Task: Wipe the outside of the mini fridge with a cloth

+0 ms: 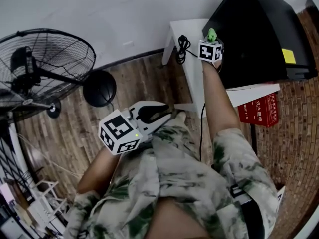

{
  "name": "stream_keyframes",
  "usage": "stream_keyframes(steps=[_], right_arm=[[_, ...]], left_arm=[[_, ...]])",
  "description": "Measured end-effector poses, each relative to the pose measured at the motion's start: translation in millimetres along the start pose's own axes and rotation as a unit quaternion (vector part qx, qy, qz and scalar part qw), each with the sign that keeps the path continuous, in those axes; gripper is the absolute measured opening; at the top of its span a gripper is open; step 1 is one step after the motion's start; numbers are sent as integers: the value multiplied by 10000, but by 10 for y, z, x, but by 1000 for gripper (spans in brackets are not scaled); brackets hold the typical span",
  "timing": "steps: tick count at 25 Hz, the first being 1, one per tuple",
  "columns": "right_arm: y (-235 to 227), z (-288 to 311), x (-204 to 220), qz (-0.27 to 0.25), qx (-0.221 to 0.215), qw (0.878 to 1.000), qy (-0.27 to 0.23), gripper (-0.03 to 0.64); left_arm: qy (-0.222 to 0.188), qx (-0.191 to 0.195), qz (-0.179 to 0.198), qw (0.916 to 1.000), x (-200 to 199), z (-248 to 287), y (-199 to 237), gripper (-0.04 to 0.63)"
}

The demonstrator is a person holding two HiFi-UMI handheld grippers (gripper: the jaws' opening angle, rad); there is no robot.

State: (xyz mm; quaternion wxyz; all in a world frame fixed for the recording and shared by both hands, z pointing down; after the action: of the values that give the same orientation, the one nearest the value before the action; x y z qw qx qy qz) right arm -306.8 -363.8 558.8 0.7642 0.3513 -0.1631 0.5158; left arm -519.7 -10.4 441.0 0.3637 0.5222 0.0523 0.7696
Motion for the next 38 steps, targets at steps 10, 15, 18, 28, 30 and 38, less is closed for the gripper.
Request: stream_keyframes(steps=[10,15,18,28,30,38], right_arm=[[128,402,442,114,-483,9965,677,118],[198,502,629,105,-763,9936,825,118],[219,459,684,135,-900,9922,851,119],[324,-117,780,-21,-1287,9910,365,118],[376,-296,876,0,-1448,9890,308,118],[564,-1210,1426,-83,-2031,9791,37,118]], left_arm=[[65,-145,-229,9996,108,28,-20,91],[101,-153,-256,9995,149,23,-18,91],[110,-134,-238,9996,161,4,-29,91],[54,85,-29,9999,221,-118,-79,91],[46,158,26,9999,240,-158,-96,91],[91,537,222,9983,374,-293,-254,91]])
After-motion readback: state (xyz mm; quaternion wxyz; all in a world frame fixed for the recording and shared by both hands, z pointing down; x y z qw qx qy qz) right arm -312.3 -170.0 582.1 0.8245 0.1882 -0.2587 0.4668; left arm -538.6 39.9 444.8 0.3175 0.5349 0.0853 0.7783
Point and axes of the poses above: the fingertips, and each gripper's own axes: z forward along the fingers, y to its left, x out of its underside, the point moved 8 cm from there along -z, backward along the fingers, and after that the axes turned 14 degrees about y, right-handed, at the moved point
